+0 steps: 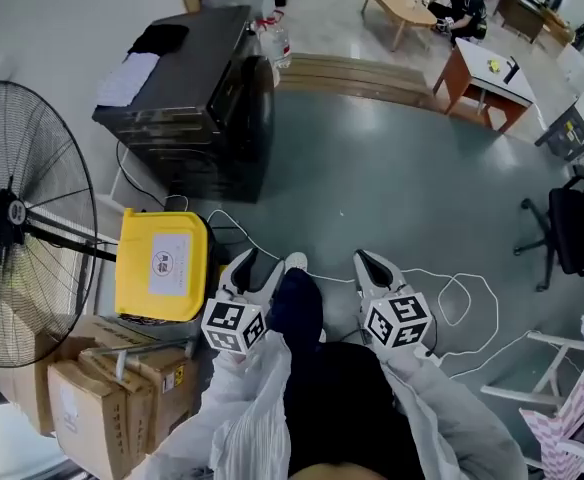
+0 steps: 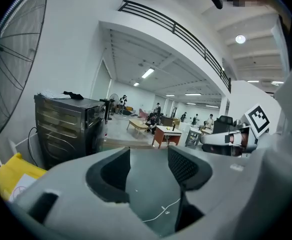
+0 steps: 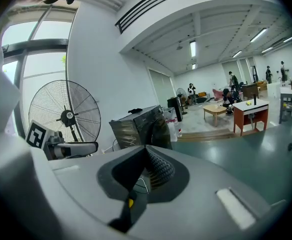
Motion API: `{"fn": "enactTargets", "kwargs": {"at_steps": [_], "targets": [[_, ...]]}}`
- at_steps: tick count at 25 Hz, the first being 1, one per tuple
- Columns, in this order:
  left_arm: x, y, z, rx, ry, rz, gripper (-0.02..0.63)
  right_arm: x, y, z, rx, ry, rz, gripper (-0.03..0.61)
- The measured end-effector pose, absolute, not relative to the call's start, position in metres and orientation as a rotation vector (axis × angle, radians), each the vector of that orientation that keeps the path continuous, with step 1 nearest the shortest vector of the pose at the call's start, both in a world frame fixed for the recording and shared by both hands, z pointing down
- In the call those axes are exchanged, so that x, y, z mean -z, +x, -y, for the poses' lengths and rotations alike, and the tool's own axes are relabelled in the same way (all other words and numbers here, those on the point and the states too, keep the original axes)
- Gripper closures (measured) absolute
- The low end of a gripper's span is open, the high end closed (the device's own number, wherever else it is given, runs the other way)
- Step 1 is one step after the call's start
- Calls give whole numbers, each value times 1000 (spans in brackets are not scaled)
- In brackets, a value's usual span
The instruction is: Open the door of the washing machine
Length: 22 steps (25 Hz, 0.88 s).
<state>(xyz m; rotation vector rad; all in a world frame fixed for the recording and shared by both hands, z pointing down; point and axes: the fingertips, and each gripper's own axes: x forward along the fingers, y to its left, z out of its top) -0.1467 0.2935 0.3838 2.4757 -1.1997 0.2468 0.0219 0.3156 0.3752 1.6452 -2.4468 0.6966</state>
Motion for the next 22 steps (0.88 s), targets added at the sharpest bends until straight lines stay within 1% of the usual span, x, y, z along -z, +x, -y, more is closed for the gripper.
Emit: {"fn": "enactTargets", "kwargs": {"at_steps": [6, 12, 18, 22], "targets": [[-383, -155, -205, -228, 2453, 1233, 387, -375, 16, -230, -701, 1620, 2451, 571], [-383, -161, -93, -233, 2448, 1223, 387, -364, 5, -116, -680, 1602, 2462, 571], [-404, -172, 15, -245, 2455, 1219, 387, -379, -5, -16, -668, 1607, 2435, 569], [-430, -179, 65, -293, 2425, 1217, 387, -388, -14, 29, -660, 1607, 2412, 571]]}}
